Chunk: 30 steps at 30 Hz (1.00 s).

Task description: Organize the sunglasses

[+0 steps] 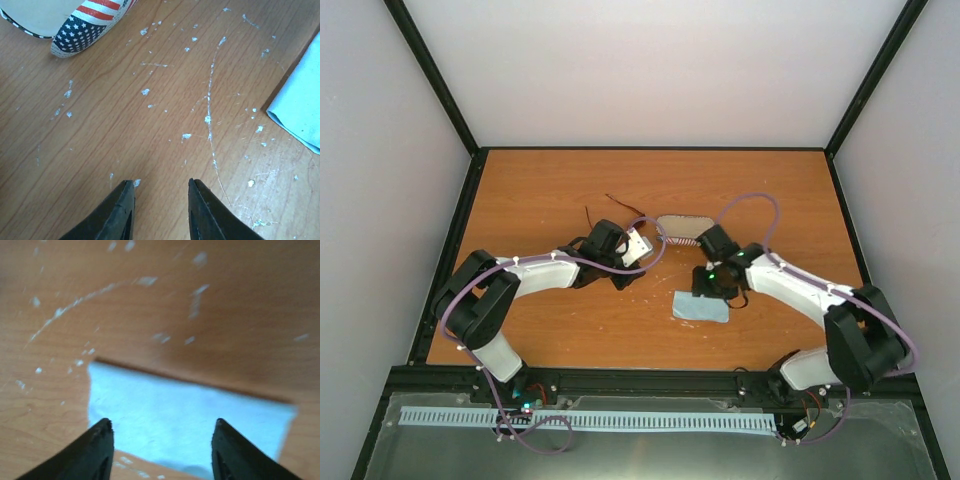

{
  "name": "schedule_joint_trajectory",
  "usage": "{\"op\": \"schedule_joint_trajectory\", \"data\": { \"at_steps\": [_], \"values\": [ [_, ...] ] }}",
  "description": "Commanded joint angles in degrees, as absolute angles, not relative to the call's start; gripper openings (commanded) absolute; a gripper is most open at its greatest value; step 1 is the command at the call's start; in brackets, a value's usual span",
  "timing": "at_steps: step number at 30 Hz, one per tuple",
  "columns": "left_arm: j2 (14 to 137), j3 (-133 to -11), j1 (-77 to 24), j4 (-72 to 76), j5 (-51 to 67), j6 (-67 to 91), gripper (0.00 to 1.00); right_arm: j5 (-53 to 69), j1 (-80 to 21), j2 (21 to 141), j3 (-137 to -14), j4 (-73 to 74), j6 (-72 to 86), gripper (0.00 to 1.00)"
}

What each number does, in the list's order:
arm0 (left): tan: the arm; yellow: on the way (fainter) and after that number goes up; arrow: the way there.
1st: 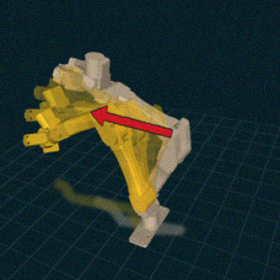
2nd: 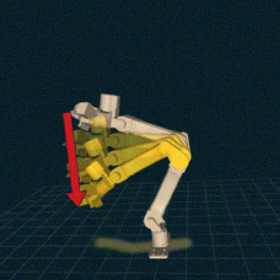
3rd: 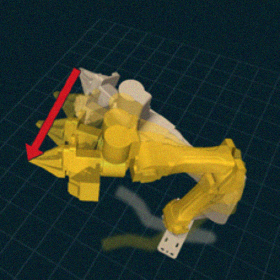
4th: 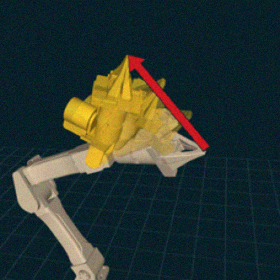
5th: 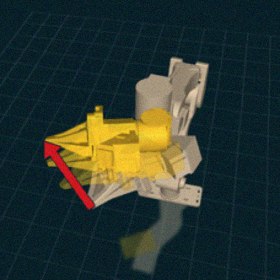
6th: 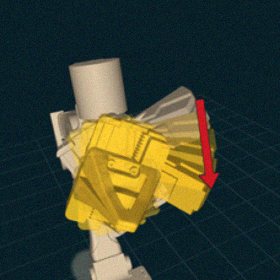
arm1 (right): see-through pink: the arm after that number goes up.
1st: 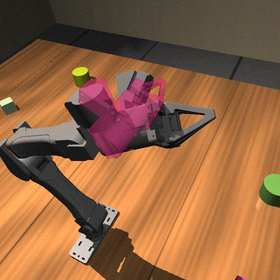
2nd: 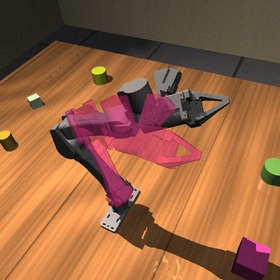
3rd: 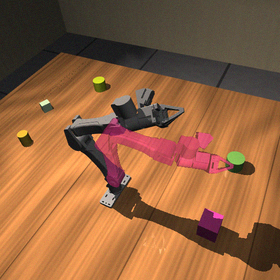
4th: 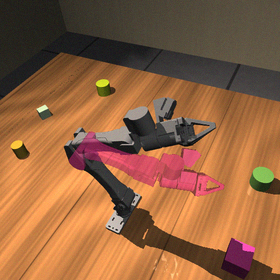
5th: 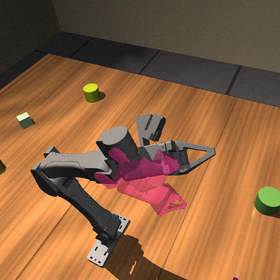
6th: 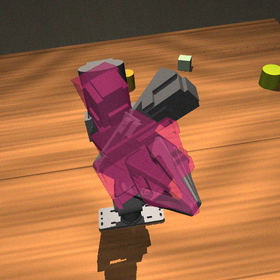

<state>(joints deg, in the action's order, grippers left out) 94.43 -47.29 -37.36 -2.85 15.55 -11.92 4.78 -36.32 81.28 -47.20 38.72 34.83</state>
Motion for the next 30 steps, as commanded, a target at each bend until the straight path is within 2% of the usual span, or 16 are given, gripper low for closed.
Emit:
{"op": "schedule_joint_trajectory", "data": {
  "at_steps": [1, 7, 22, 30],
  "values": [
    [94.1, -49.4, -37.0, -2.9, 15.8, -12.1, 0.32, 1.3, -27.3, 77.9, -45.3, 41.4, 31.4, 0.55],
    [94.8, -49.7, -37.0, -3.2, 15.8, -12.0, 0.31, 0.5, -24.2, 82.0, -44.7, 43.3, 25.7, 0.49],
    [94.7, -49.2, -37.0, -2.9, 16.2, -11.6, 0.31, 3.3, -24.1, 85.3, -42.1, 41.6, 27.7, 0.49],
    [94.5, -49.1, -37.0, -2.8, 16.3, -11.6, 0.31, 4.2, -24.1, 87.0, -41.0, 39.8, 28.4, 0.44]
  ]
}}
